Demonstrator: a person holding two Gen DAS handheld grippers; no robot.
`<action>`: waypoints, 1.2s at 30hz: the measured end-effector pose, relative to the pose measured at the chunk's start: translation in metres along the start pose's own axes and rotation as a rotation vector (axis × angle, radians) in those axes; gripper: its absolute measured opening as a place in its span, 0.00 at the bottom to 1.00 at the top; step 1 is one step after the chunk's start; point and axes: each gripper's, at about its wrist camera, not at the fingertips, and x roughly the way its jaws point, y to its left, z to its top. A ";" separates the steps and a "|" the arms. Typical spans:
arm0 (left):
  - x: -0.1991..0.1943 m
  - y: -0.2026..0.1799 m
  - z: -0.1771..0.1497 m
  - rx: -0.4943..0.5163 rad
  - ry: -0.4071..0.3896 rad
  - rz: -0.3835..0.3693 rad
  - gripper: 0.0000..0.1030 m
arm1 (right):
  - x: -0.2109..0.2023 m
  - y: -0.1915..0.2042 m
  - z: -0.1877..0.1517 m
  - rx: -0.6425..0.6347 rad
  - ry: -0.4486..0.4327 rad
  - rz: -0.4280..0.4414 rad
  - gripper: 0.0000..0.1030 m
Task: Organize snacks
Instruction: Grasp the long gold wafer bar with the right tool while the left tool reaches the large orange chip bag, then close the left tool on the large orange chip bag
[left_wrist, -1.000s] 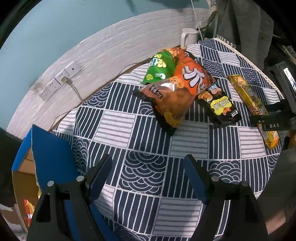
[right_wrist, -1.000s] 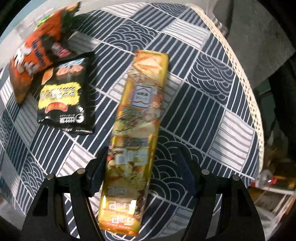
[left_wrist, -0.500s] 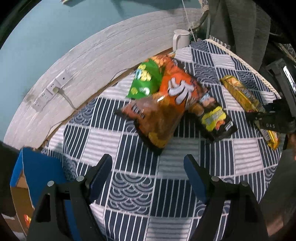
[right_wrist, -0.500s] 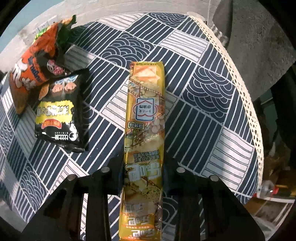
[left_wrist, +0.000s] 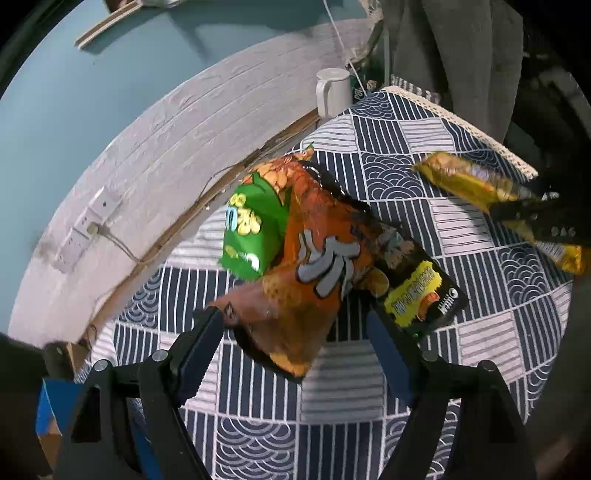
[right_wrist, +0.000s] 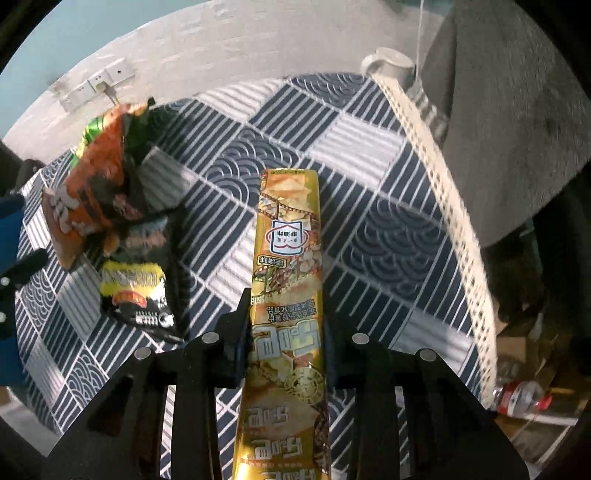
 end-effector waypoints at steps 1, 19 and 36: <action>0.002 -0.001 0.003 0.012 -0.003 0.011 0.79 | -0.002 -0.001 0.004 -0.003 -0.006 0.000 0.29; 0.045 -0.020 0.017 0.124 0.021 0.038 0.79 | -0.017 0.017 0.005 0.007 -0.056 0.024 0.29; 0.013 -0.012 0.000 0.034 0.009 -0.038 0.33 | -0.034 0.026 0.001 -0.033 -0.095 -0.010 0.29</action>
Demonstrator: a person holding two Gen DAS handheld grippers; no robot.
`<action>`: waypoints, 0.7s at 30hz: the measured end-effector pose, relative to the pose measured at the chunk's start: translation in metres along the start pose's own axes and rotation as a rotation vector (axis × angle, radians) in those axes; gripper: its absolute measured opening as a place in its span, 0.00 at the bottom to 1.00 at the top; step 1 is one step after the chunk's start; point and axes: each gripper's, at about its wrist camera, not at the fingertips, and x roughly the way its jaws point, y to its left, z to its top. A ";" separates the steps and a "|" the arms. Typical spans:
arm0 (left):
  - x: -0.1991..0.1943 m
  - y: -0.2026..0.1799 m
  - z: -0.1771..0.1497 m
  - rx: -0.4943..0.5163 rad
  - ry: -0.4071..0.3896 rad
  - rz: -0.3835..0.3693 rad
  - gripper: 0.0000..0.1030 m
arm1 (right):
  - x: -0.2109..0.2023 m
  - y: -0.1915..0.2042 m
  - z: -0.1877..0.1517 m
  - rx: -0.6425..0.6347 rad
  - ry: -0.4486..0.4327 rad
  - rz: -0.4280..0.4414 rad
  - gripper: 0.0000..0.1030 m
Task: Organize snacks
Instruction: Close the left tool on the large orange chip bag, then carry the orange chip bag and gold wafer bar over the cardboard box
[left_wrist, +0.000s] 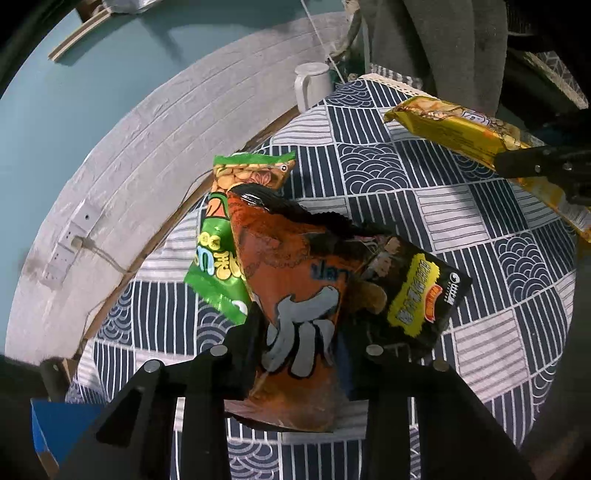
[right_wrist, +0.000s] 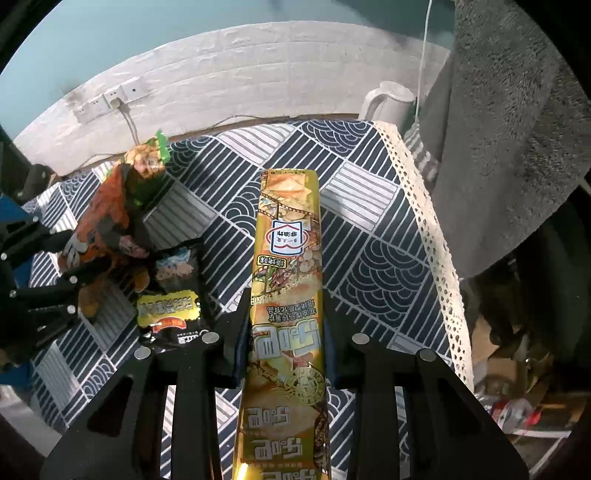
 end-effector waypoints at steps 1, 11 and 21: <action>-0.002 0.001 -0.001 -0.006 0.000 0.001 0.33 | -0.002 0.001 0.000 -0.001 -0.006 -0.001 0.29; -0.044 0.009 -0.021 -0.087 -0.029 -0.027 0.33 | -0.027 0.015 -0.007 -0.026 -0.049 0.015 0.29; -0.098 0.024 -0.049 -0.147 -0.066 0.002 0.33 | -0.053 0.045 -0.016 -0.074 -0.075 0.059 0.29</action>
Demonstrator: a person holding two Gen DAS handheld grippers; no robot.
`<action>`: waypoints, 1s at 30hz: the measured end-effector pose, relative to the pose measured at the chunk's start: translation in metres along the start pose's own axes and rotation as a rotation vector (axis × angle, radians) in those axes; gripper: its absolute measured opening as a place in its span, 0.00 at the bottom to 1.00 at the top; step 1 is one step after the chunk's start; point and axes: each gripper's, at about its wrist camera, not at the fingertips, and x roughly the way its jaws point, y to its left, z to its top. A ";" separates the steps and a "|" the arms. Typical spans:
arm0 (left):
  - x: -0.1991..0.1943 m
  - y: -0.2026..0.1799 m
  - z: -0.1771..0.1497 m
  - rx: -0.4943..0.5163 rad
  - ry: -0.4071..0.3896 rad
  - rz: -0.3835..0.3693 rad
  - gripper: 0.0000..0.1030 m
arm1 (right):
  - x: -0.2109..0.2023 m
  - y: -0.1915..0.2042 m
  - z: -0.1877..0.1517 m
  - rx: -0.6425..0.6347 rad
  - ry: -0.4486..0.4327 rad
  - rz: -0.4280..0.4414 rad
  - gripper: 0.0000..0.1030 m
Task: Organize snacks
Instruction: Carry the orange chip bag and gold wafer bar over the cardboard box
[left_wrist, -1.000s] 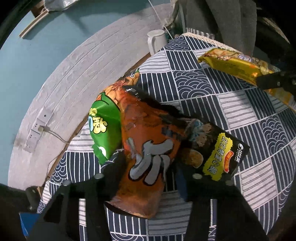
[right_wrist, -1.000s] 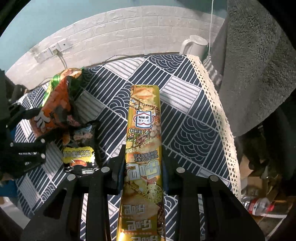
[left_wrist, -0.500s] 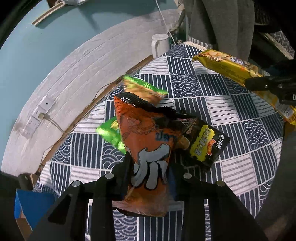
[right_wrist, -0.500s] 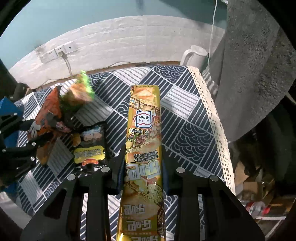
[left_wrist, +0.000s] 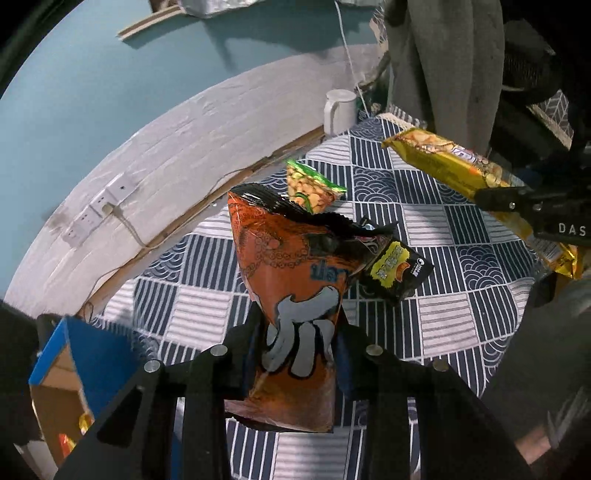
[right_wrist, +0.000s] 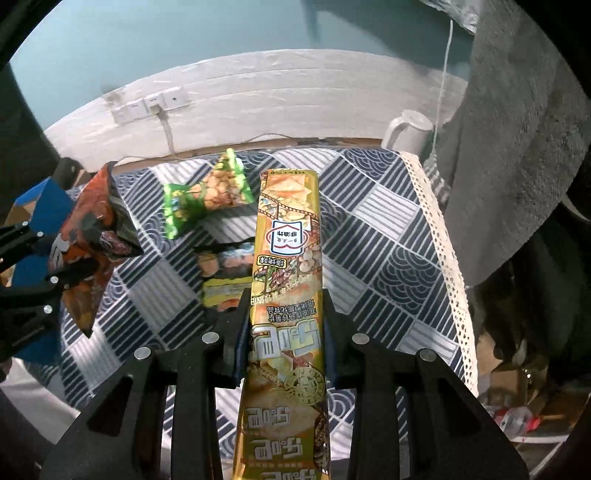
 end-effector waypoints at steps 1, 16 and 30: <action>-0.004 0.003 -0.002 -0.005 -0.003 0.002 0.33 | -0.004 0.005 0.000 -0.006 -0.006 0.006 0.29; -0.064 0.060 -0.054 -0.139 -0.038 0.071 0.33 | -0.037 0.077 0.006 -0.136 -0.059 0.076 0.29; -0.116 0.116 -0.086 -0.281 -0.103 0.102 0.33 | -0.049 0.157 0.022 -0.252 -0.076 0.135 0.29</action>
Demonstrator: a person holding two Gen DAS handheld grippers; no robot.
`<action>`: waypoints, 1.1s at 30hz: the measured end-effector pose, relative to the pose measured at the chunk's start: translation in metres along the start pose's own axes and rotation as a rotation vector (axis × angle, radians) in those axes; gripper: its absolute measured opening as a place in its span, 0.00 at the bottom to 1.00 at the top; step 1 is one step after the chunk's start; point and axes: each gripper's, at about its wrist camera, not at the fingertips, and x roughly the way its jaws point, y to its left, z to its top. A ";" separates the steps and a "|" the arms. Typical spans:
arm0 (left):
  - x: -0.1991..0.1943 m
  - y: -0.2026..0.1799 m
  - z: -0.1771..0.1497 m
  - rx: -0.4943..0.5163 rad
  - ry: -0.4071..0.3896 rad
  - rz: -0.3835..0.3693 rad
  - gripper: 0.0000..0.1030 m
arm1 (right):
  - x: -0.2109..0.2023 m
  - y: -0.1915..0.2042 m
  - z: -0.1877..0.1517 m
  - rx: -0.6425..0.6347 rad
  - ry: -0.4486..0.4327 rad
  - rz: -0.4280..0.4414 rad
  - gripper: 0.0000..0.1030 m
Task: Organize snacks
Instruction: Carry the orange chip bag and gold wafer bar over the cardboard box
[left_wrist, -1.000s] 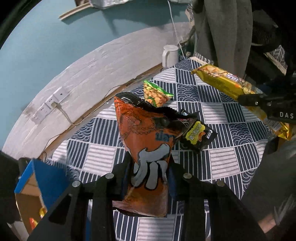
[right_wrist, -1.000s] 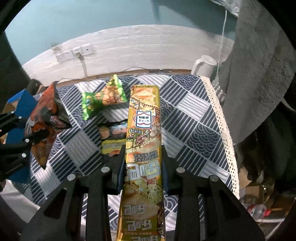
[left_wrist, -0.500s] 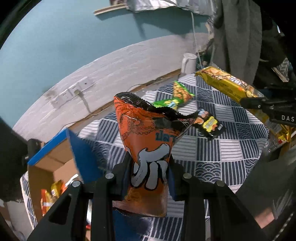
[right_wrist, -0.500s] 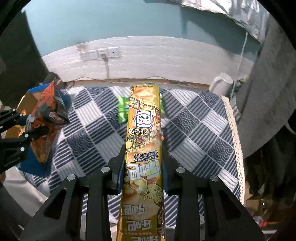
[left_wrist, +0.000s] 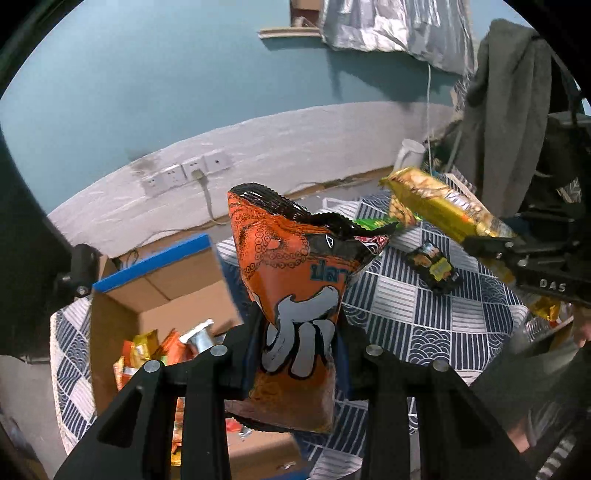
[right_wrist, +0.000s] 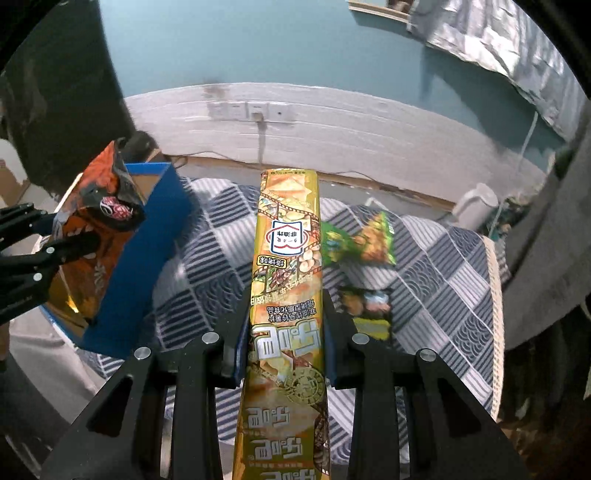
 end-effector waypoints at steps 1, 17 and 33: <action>-0.003 0.004 -0.001 -0.005 -0.005 0.008 0.33 | 0.002 0.007 0.004 -0.007 -0.001 0.007 0.29; -0.020 0.091 -0.023 -0.128 -0.010 0.142 0.33 | 0.033 0.095 0.055 -0.125 -0.002 0.061 0.29; -0.003 0.161 -0.064 -0.236 0.054 0.191 0.33 | 0.078 0.181 0.086 -0.185 0.075 0.178 0.29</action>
